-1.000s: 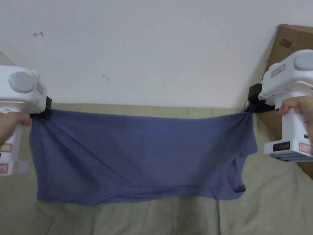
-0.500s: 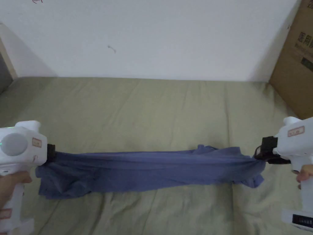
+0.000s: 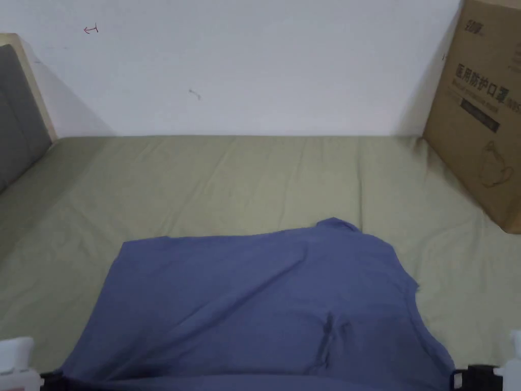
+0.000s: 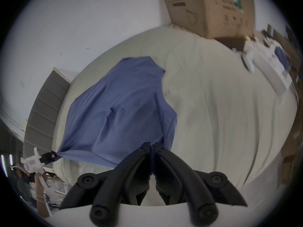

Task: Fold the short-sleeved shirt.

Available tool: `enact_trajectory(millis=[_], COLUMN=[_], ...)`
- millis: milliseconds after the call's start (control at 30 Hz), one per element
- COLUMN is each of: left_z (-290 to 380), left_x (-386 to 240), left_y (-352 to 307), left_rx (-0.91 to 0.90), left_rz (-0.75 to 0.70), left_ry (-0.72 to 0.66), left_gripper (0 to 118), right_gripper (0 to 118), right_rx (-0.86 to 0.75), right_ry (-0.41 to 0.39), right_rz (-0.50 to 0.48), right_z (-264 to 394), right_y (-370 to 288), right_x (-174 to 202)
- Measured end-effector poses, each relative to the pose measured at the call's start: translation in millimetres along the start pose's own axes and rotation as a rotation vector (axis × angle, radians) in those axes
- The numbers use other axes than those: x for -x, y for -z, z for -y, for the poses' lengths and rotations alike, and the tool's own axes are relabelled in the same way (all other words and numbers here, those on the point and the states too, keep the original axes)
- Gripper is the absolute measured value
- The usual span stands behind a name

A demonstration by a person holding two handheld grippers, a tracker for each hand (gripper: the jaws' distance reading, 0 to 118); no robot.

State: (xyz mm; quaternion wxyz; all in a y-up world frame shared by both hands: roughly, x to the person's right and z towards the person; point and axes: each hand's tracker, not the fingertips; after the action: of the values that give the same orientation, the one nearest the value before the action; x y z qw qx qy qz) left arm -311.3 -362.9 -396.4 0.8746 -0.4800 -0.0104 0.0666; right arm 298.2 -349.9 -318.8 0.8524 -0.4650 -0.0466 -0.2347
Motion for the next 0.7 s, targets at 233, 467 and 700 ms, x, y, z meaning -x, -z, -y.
enact_trajectory(millis=[233,467,700], left_z=[51,67,71], left_x=[16,15,17], left_y=[-36,-44,-101], left_rx=[0.000,0.024,-0.087], left_rz=[-0.024,-0.006,0.106], left_ry=[0.006,-0.022,-0.082], left_gripper=[2,96,95], right_gripper=[5,53,90], right_rx=[0.042,0.015,-0.035], right_ry=[-0.054,-0.035,-0.102], right_rz=[0.010,0.080,0.116], right_z=[68,67,70], right_y=[-27,-17,-44], right_x=[-9,-11,-3])
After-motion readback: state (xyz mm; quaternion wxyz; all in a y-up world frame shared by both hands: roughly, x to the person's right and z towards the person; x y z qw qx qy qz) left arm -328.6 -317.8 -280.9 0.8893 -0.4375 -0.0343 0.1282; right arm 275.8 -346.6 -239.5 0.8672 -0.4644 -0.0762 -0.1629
